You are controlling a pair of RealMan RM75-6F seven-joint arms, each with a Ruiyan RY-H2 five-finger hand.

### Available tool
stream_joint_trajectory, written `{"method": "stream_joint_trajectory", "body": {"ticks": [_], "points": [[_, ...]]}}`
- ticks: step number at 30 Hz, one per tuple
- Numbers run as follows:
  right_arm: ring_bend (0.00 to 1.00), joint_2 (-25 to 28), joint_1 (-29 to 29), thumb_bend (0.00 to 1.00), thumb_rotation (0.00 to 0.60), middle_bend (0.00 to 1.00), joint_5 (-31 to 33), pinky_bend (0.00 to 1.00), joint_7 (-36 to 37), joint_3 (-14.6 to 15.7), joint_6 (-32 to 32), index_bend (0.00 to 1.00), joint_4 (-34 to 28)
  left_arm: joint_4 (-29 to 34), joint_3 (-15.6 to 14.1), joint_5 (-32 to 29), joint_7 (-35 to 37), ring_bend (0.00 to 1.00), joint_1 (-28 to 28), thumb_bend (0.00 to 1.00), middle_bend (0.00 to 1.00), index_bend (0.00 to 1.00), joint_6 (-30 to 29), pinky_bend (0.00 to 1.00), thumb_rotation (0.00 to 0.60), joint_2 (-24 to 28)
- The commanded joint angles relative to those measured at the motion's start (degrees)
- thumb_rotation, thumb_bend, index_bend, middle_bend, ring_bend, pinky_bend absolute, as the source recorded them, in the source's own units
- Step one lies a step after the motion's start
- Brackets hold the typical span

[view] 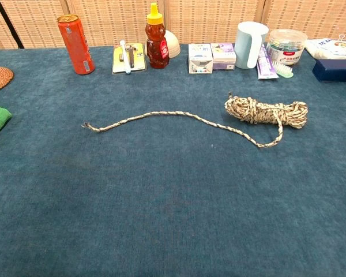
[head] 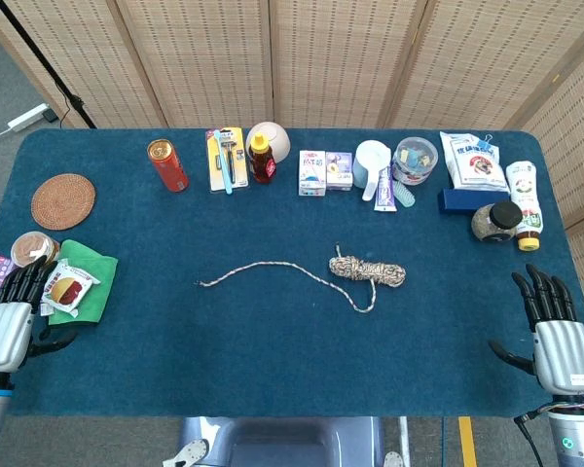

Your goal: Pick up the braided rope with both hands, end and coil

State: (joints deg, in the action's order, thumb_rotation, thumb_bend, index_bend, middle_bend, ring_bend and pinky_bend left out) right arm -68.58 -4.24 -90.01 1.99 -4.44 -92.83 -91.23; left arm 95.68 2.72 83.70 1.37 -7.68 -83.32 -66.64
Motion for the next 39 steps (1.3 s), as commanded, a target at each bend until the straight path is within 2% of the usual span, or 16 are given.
{"method": "stream_joint_trajectory", "body": {"ticks": [1,11,15,18,20,23,26,30,34,39], "points": [[0.00,-0.03,0.04,0.00,0.600,0.00,-0.05,0.00,0.11,-0.13,-0.07,0.00,0.01,-0.01,0.11,-0.11,-0.09,0.00,0.04,0.00,0.00,0.00,0.01,0.00,0.600,-0.08],[0.00,-0.50,-0.47,0.00,0.600,0.00,0.20,0.00,-1.01,-0.08,1.53,0.00,-0.03,0.13,1.37,-0.70,-1.48,0.00,-1.61,0.00,0.00,0.00,1.68,0.00,0.600,-1.46],[0.00,-0.69,-0.63,0.00,0.600,0.00,0.75,0.00,-1.02,0.01,2.49,0.00,0.29,2.66,2.30,-1.36,-2.79,0.00,-5.41,0.03,0.00,0.00,7.46,0.00,0.600,-1.43],[0.00,-0.54,-0.96,0.00,0.600,0.00,1.03,0.00,-0.50,0.10,3.54,0.00,0.33,4.87,3.71,-3.55,-7.18,0.00,-8.66,0.04,0.00,0.06,11.89,0.00,0.600,-1.76],[0.00,-0.35,-1.15,0.00,0.600,0.00,0.82,0.00,0.15,0.04,3.72,0.00,0.20,6.42,5.02,-5.86,-11.90,0.00,-10.73,0.06,0.00,0.14,13.75,0.00,0.600,-3.20],[0.00,-0.13,-1.30,0.00,0.600,0.00,0.65,0.00,0.86,0.07,4.02,0.00,0.07,8.82,7.30,-10.58,-18.60,0.00,-13.98,0.10,0.00,0.23,16.06,0.00,0.600,-6.38],[0.00,-0.02,-1.44,0.00,0.600,0.00,0.60,0.00,1.35,0.25,4.53,0.00,0.21,9.46,9.26,-15.09,-24.93,0.00,-16.70,0.13,0.00,0.27,16.50,0.00,0.600,-10.15],[0.00,0.10,-1.55,0.00,0.600,0.00,0.43,0.00,2.10,0.45,4.92,0.00,0.50,9.10,11.06,-20.78,-31.94,0.00,-20.06,0.22,0.00,0.34,16.76,0.00,0.600,-15.18],[0.00,0.20,-1.69,0.00,0.600,0.00,0.78,0.00,3.28,0.36,5.41,0.00,0.97,6.99,12.99,-28.51,-41.50,0.00,-24.86,0.23,0.00,0.34,15.69,0.00,0.600,-21.85],[0.00,0.56,-1.77,0.00,0.600,0.00,1.09,0.00,4.63,0.14,5.63,0.00,1.16,1.54,15.53,-35.78,-46.32,0.00,-29.62,0.29,0.00,0.34,14.04,0.00,0.600,-29.68]]}}
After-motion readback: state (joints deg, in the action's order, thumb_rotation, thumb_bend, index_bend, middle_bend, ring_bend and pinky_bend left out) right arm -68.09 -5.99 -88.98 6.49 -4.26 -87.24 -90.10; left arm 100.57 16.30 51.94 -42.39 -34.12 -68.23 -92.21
